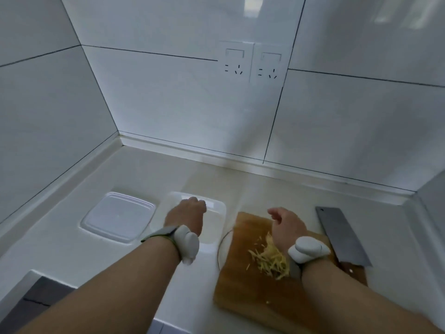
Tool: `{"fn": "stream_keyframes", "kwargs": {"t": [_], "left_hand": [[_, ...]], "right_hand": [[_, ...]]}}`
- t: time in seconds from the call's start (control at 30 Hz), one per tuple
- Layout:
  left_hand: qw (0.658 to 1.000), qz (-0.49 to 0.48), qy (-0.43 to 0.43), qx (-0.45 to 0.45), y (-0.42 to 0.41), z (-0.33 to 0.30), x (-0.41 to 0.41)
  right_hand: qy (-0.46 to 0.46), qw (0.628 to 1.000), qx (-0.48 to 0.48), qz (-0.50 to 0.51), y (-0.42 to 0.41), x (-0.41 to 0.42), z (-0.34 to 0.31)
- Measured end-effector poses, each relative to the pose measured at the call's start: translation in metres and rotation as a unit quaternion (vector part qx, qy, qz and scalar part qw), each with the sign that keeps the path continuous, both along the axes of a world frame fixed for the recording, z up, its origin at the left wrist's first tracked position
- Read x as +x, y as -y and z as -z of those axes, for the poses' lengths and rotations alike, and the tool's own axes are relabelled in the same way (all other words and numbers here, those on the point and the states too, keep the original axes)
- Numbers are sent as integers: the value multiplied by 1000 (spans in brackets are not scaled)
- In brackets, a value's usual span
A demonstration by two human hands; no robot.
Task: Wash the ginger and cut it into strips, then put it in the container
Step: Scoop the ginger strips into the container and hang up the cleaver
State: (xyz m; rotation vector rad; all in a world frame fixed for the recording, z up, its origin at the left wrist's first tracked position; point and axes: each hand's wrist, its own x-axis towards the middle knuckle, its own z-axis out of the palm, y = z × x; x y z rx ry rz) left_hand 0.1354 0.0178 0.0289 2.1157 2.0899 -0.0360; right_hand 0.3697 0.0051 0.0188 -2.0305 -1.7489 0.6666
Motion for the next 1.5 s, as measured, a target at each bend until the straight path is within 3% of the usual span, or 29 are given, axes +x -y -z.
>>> {"fn": "stream_keyframes", "kwargs": {"t": [0.1, 0.27, 0.43, 0.53, 0.63, 0.73, 0.87, 0.97, 1.07, 1.23, 1.5], "left_hand": [[991, 70, 114, -29, -3, 11, 51], [971, 151, 116, -141, 2, 39, 115], [965, 162, 143, -147, -6, 59, 142], [966, 165, 137, -142, -6, 67, 151], [969, 136, 179, -105, -2, 64, 150], [967, 118, 195, -111, 0, 59, 146], [956, 147, 177, -180, 0, 41, 141], [951, 211, 72, -214, 1, 32, 142], [956, 214, 41, -197, 5, 38, 146], [972, 178, 101, -112, 16, 52, 152], [975, 156, 148, -47, 25, 40, 155]], "right_hand": [[60, 995, -79, -18, 10, 36, 1], [157, 975, -133, -79, 23, 49, -1], [92, 980, -147, -94, 19, 58, 22], [32, 984, -125, -122, 23, 49, 24], [-57, 993, -75, -75, 29, 50, 25], [-64, 995, -36, -67, 32, 66, 27], [22, 977, -147, -156, 31, 79, 29], [101, 965, -163, -178, 35, 72, 32], [107, 970, -139, -165, 37, 63, 34], [82, 983, -107, -126, 40, 50, 33], [68, 991, -56, -100, 39, 51, 22]]}}
